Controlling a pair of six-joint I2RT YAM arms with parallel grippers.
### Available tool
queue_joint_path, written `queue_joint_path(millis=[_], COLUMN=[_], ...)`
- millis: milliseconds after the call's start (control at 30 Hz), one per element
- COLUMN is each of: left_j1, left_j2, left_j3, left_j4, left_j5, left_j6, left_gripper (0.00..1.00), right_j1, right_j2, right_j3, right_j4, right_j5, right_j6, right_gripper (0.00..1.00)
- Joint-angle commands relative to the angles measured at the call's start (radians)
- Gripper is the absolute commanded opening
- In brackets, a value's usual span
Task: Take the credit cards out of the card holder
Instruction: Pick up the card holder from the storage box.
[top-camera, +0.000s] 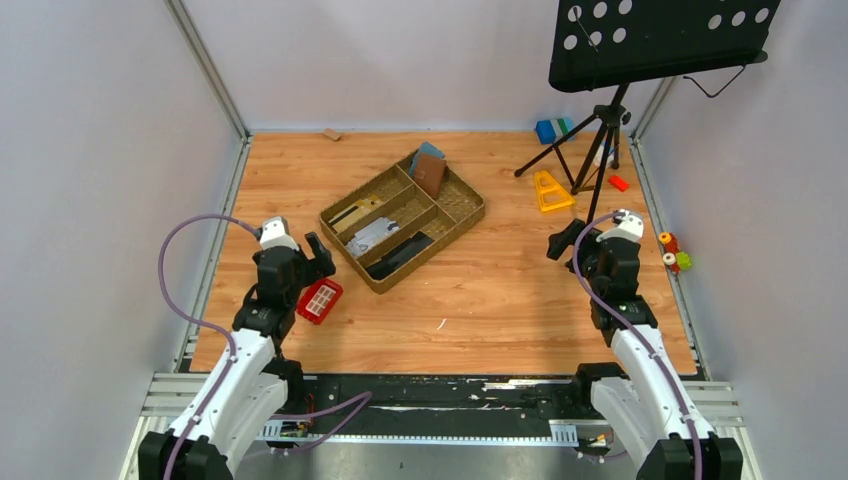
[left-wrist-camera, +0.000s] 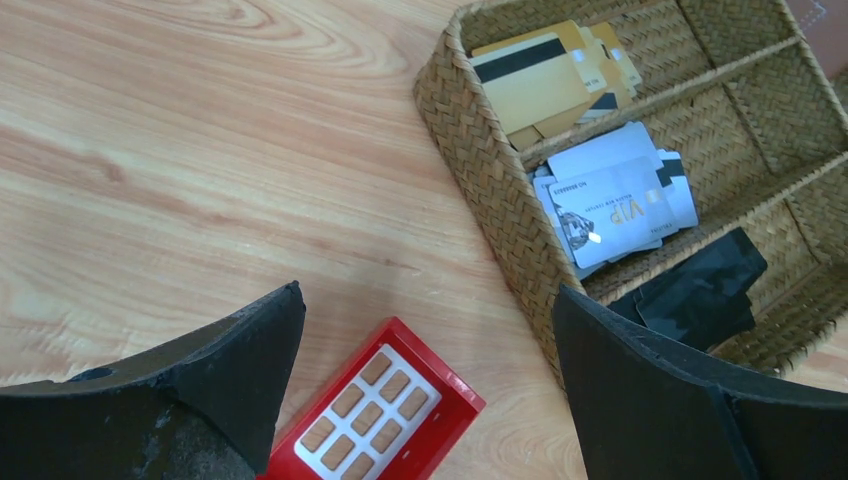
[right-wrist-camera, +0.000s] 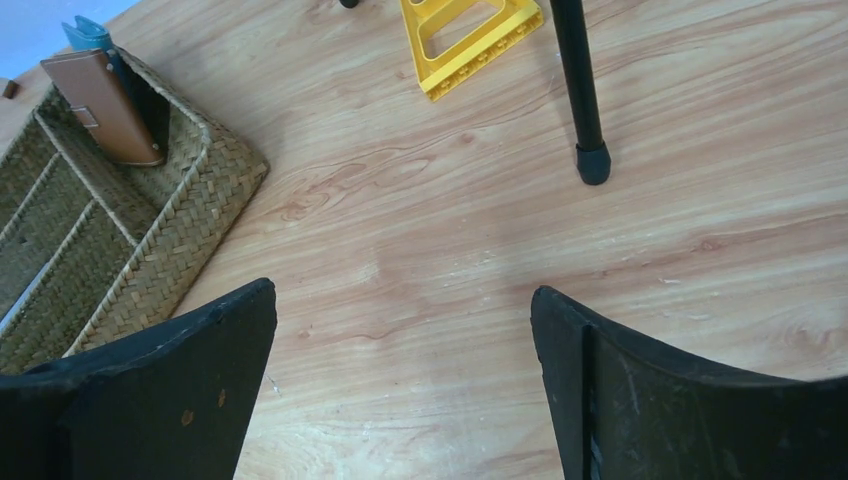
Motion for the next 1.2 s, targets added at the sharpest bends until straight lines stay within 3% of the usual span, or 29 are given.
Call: queue_joint_path(millis=[0, 133, 267, 367, 833, 1167], left_j1=[0.002, 0.002, 0.002, 0.002, 0.001, 0.001], left_j2=[-0.016, -0.064, -0.098, -0.108, -0.097, -0.071], left_j3=[-0.024, -0.075, -0.125, -0.137, -0.168, -0.178], left_j4=[0.066, 0.136, 0.241, 0.259, 0.364, 0.399], left_j5=[0.071, 0.154, 0.29, 0.319, 0.435, 0.452], left_j6=[0.005, 0.028, 0.05, 0.051, 0.046, 0.046], left_gripper=[1.0, 1.0, 1.0, 1.0, 1.0, 1.0], right_j1=[-0.004, -0.004, -0.001, 0.022, 0.235, 0.262], right_j2=[-0.026, 0.025, 0.171, 0.298, 0.893, 1.208], right_j3=[-0.016, 0.019, 0.107, 0.2, 0.779, 1.108], right_j4=[0.093, 0.157, 0.223, 0.254, 0.22, 0.122], right_j5=[-0.068, -0.19, -0.352, -0.426, -0.48, -0.498], right_j6=[0.013, -0.028, -0.033, -0.044, -0.135, -0.206], right_gripper=[0.99, 1.0, 0.99, 0.97, 0.89, 0.87])
